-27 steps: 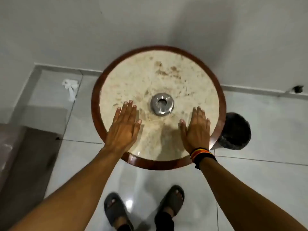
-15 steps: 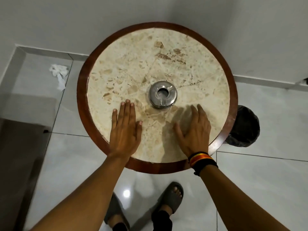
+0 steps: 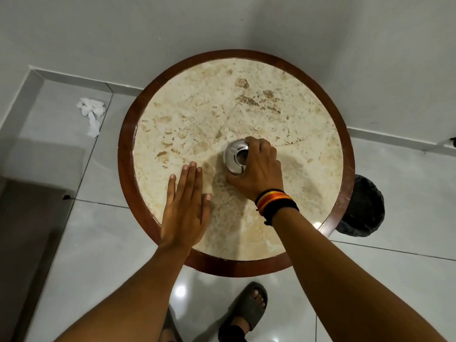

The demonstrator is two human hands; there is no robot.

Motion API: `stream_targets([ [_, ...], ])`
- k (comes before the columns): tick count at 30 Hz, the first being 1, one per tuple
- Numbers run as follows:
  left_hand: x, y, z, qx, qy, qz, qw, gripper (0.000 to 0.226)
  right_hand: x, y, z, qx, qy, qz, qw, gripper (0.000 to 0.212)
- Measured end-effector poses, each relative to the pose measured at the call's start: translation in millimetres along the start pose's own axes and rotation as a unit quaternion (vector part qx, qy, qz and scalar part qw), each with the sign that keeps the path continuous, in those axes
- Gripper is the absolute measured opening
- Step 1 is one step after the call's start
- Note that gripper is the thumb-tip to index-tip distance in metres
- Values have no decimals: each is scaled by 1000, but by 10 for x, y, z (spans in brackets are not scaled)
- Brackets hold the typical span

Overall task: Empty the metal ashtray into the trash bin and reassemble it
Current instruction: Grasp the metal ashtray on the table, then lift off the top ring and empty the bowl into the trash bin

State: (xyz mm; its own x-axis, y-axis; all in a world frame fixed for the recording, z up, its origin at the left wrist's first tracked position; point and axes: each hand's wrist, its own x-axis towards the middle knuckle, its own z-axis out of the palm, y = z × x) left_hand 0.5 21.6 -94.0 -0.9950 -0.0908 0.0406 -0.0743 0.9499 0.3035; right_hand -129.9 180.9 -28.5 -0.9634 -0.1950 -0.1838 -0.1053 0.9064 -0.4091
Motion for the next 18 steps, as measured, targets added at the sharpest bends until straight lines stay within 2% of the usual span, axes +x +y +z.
stream_targets([
  [4, 4, 0, 11, 1, -4, -1, 1000, 66, 14, -11, -186, 63, 47, -16, 997, 93],
  [8, 6, -6, 14, -3, -11, -1, 1000, 67, 333, 200, -440, 146, 138, 73, 977, 88],
  [10, -1, -10, 18, 0, -14, -1, 1000, 67, 538, 380, -527, 113, 127, 128, 977, 89],
  [12, -4, -12, 19, -1, -16, -1, 1000, 66, 688, 534, -548, 66, 77, 160, 982, 91],
  [14, 1, -10, 12, -3, -16, 0, 1000, 66, 741, 624, -518, 27, 44, 148, 988, 90],
  [18, 1, -7, 14, -6, -21, -6, 1000, 66, 637, 637, -435, 33, 62, 115, 991, 84],
])
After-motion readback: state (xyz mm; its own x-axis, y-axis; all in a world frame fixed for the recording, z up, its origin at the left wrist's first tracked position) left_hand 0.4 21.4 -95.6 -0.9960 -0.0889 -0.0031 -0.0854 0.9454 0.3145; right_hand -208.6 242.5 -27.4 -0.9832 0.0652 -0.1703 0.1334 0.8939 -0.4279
